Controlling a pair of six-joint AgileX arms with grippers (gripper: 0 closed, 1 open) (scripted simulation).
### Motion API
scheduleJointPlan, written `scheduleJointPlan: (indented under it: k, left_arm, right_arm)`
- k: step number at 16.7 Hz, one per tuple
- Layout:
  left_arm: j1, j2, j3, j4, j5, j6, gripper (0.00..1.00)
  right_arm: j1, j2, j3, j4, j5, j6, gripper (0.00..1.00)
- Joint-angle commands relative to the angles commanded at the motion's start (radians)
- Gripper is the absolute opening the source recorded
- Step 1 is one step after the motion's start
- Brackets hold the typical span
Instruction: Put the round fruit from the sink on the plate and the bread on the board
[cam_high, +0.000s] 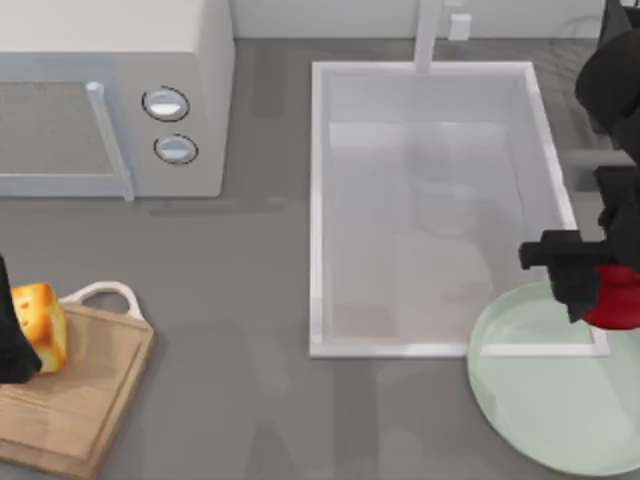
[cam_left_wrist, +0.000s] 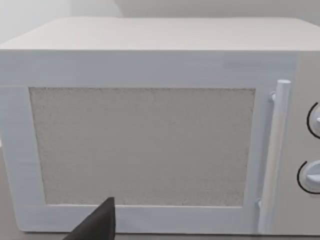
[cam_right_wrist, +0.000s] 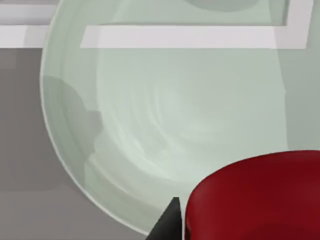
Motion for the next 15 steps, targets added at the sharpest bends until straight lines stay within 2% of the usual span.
scheduleJointPlan:
  k: [9, 15]
  left_arm:
    - [0.0, 0.0, 0.0, 0.0, 0.0, 0.0, 1.0]
    - [0.0, 0.0, 0.0, 0.0, 0.0, 0.0, 1.0]
  right_arm:
    - [0.0, 0.0, 0.0, 0.0, 0.0, 0.0, 0.98]
    - [0.0, 0.0, 0.0, 0.0, 0.0, 0.0, 1.0]
